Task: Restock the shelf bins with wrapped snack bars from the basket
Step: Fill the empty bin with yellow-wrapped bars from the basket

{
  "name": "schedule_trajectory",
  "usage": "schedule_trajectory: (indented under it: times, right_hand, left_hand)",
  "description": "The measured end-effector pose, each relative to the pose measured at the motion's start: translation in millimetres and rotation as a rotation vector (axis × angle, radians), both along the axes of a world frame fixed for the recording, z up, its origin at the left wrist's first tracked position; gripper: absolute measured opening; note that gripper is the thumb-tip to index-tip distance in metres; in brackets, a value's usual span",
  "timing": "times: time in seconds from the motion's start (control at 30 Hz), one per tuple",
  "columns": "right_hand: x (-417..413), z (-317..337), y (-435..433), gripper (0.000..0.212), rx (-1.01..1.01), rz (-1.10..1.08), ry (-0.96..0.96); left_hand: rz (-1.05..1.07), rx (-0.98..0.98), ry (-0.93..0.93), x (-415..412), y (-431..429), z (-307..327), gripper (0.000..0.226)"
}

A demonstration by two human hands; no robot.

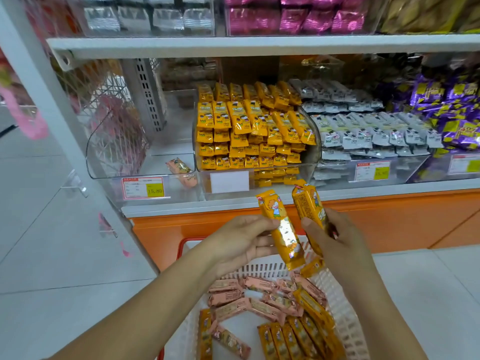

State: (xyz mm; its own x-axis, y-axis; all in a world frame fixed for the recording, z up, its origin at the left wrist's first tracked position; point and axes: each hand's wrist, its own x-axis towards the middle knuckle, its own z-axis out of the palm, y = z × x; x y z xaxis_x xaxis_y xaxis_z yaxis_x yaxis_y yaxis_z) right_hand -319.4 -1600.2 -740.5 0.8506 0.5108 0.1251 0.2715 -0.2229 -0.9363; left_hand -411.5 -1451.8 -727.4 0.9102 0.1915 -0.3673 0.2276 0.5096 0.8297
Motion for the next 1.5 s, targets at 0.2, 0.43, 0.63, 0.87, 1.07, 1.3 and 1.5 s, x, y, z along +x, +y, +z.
schedule_trajectory:
  times: [0.2, 0.43, 0.63, 0.87, 1.07, 1.3, 1.5]
  right_hand:
    - [-5.0, 3.1, 1.2, 0.043, 0.047, 0.01, -0.073]
    - [-4.8, 7.6, 10.4, 0.078, -0.099, 0.037, -0.362]
    - [37.7, 59.1, 48.3, 0.059, -0.06, -0.038, -0.48]
    - [100.5, 88.9, 129.4, 0.05, -0.329, -0.124, -0.528]
    - [94.0, 81.8, 160.9, 0.042, -0.379, -0.203, -0.556]
    - [84.0, 81.9, 169.1, 0.05, -0.41, -0.126, -0.531]
    - [80.8, 83.8, 142.3, 0.043, -0.226, -0.105, -0.579]
  left_hand:
    - [-0.052, -0.024, -0.071, 15.7, -6.1, 1.8, 0.027]
    - [-0.082, 0.132, -0.161, 25.6, 6.3, 19.4, 0.025]
    - [0.288, 0.873, -0.141, 28.9, 42.5, 57.6, 0.025]
    - [0.278, 1.142, -0.146, 26.4, 78.9, 64.5, 0.018]
    - [0.316, 1.323, -0.1, 36.4, 87.3, 61.7, 0.022]
    - [0.337, 1.34, -0.153, 43.1, 92.0, 57.6, 0.029]
    - [0.366, 1.328, -0.16, 37.0, 89.3, 52.3, 0.023]
